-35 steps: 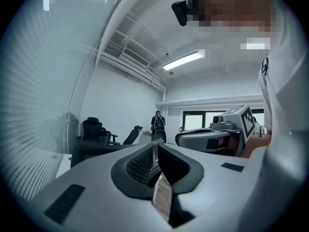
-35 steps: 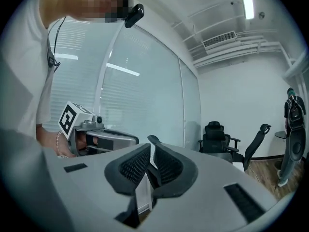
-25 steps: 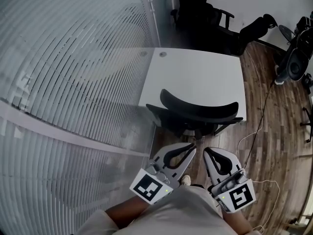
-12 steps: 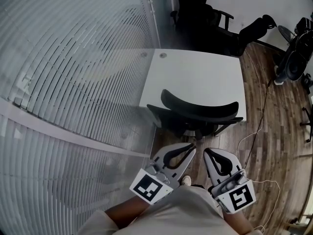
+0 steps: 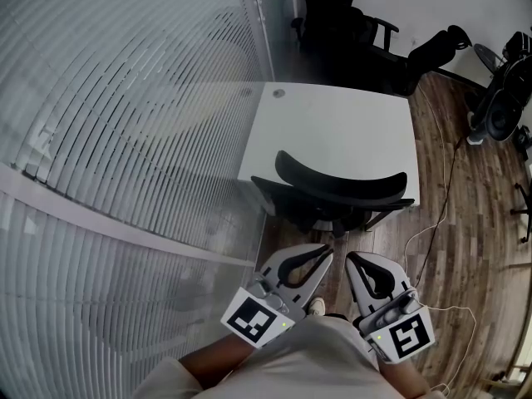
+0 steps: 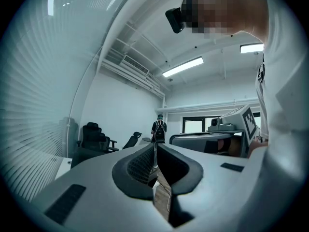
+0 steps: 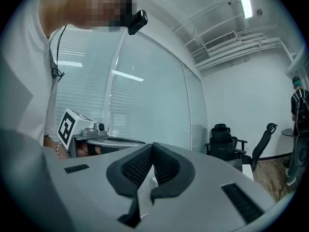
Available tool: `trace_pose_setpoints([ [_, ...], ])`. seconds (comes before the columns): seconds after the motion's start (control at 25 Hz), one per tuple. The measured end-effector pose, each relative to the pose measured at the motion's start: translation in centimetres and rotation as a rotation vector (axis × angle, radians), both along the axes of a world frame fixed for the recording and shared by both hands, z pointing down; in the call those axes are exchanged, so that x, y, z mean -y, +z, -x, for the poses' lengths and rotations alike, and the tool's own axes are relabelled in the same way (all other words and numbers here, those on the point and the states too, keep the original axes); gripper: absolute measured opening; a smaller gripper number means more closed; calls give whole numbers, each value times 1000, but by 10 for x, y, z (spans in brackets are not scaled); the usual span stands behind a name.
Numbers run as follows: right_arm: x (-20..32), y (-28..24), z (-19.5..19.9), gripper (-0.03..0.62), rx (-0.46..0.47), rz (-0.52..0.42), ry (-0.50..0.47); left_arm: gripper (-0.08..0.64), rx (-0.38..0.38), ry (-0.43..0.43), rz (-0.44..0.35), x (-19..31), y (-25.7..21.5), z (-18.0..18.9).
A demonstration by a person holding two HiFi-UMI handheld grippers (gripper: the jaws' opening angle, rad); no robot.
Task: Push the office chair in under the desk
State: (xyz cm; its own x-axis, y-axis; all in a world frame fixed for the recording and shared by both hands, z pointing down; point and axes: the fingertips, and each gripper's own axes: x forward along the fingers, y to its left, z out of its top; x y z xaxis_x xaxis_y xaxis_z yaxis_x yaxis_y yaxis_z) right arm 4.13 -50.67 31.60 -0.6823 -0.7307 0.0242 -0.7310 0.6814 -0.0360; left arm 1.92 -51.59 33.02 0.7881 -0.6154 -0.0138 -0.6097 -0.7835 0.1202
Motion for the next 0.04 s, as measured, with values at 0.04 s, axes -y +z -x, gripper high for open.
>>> trace_pose_setpoints([
  [0.04, 0, 0, 0, 28, 0, 1, 0, 46, 0, -1, 1, 0, 0, 0],
])
